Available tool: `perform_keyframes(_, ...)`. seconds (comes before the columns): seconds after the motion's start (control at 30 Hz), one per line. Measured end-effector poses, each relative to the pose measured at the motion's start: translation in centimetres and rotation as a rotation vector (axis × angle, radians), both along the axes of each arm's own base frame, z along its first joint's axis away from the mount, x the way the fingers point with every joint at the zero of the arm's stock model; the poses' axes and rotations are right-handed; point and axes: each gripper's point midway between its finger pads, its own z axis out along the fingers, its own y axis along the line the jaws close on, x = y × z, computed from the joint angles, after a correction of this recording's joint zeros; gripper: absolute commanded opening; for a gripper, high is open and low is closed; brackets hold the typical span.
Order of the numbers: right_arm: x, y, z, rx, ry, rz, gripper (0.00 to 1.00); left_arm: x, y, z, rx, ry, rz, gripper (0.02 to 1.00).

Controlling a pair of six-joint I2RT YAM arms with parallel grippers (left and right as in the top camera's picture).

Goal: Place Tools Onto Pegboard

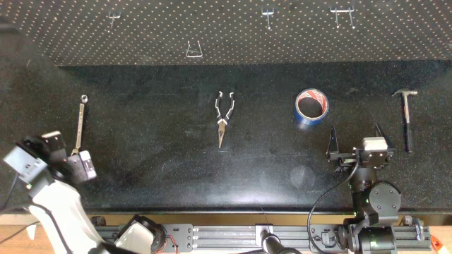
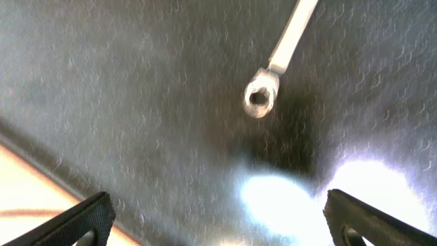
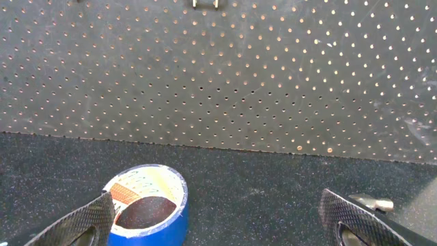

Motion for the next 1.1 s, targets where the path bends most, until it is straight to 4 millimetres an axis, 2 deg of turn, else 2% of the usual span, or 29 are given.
perform_keyframes(0.13, 0.0, 0.0, 0.0, 0.000, 0.000, 0.000, 0.976, 6.9, 1.7, 2.1, -0.159, -0.178, -0.131, 0.996)
perform_keyframes(0.2, 0.0, 0.0, 0.0, 0.000, 0.000, 0.000, 0.976, 9.2, 2.2, 2.1, -0.221, -0.224, -0.181, 0.993)
perform_keyframes(0.27, 0.0, 0.0, 0.0, 0.000, 0.000, 0.000, 0.976, 10.7, 2.5, 1.0, -0.277, -0.230, -0.223, 0.993)
perform_keyframes(0.37, 0.0, 0.0, 0.0, 0.000, 0.000, 0.000, 0.976, 11.7, 0.9, -2.7, -0.369, -0.159, -0.304, 0.993)
perform_keyframes(0.4, 0.0, 0.0, 0.0, 0.000, 0.000, 0.000, 0.976, 12.0, 0.6, -3.3, -0.386, -0.142, -0.318, 0.993)
perform_keyframes(0.47, 0.0, 0.0, 0.0, 0.000, 0.000, 0.000, 0.976, 12.7, 0.6, -3.3, -0.401, -0.114, -0.342, 0.996)
perform_keyframes(0.63, 0.0, 0.0, 0.0, 0.000, 0.000, 0.000, 0.974, 14.0, 2.1, -0.5, -0.363, -0.038, -0.383, 0.993)
perform_keyframes(0.9, 0.0, 0.0, 0.0, 0.000, 0.000, 0.000, 0.976, 14.2, 2.2, -5.1, -0.374, 0.110, -0.411, 0.996)
perform_keyframes(1.1, 0.0, 0.0, 0.0, 0.000, 0.000, 0.000, 0.976, 15.0, 2.8, -6.4, -0.359, 0.106, -0.416, 0.996)
